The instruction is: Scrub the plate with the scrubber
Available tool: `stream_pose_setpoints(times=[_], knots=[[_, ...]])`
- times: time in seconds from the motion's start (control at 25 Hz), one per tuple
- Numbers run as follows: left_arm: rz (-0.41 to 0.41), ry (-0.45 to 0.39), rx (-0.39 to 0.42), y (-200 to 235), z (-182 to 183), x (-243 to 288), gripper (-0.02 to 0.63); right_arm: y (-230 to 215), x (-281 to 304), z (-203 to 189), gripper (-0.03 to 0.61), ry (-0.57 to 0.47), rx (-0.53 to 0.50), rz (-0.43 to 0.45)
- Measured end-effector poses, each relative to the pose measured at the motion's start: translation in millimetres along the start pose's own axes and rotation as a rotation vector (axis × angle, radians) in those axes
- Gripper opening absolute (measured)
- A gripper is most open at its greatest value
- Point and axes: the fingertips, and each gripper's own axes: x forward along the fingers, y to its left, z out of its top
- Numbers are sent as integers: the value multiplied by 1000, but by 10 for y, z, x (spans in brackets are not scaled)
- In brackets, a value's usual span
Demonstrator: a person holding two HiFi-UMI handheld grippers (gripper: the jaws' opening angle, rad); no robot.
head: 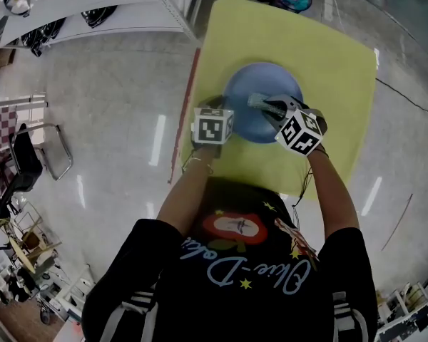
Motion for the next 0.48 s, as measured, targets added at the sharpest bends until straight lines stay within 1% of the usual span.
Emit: stream_pose_setpoints(times=[0.12,0.2,0.36,0.48], knots=[[4,2,-2,-10,6,17,34,-434,-43,-88,64,23,-2,-132],[4,4,2,-2,22,11,34,-598,-31,-109,64,41,-10,-170],[-3,1,9,21,6,1,34,-559,96,-114,64,62,-32,-145],[-6,6,16,36,-14,-19,34,-455,172,-155,64,82,-20,-115]])
